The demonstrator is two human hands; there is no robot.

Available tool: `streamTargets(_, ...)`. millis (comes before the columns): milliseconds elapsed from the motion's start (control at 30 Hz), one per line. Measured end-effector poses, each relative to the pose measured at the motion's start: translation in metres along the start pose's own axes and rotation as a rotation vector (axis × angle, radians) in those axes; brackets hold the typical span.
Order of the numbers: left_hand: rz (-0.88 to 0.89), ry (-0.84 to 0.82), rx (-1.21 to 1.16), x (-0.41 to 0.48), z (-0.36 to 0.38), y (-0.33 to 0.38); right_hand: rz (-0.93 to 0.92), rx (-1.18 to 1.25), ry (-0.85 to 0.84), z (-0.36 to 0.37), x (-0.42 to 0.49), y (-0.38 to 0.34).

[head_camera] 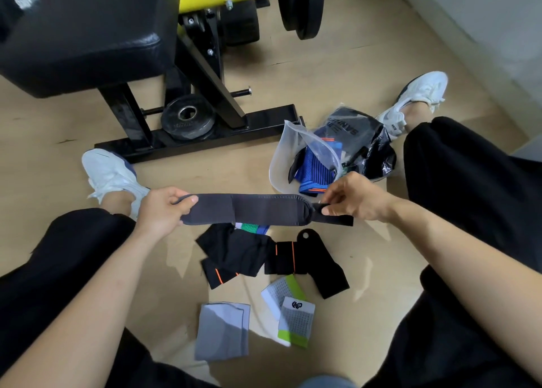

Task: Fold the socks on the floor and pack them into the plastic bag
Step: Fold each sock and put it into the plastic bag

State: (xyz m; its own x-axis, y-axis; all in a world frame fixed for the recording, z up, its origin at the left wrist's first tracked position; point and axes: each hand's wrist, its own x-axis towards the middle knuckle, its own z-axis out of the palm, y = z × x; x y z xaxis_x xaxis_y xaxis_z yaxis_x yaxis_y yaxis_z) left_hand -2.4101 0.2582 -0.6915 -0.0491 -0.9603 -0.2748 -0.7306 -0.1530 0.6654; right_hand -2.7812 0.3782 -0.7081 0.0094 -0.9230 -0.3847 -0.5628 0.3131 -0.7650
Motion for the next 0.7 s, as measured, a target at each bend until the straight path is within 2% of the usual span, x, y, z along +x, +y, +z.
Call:
streamTargets(133, -0.11, 0.088, -0.102, 0.003, -0.001, -0.004, 0.055, 0.044, 0.067, -0.003, -0.001, -0.002)
streamTargets(233, -0.152, 0.09, -0.211, -0.004, 0.003, 0.005, 0.048, 0.13, 0.14, 0.0, -0.002, -0.004)
streamTargets(333, -0.128, -0.001, -0.323, -0.019, 0.013, 0.023, -0.005, 0.289, 0.172, 0.006, -0.003, -0.012)
streamTargets(433, -0.083, -0.119, -0.369, -0.032, 0.025, 0.038, -0.047, 0.431, 0.129, 0.014, -0.006, -0.019)
streamTargets(700, 0.034, -0.29, -0.429, -0.062, 0.055, 0.06, -0.111, 0.591, 0.075, 0.038, -0.014, -0.041)
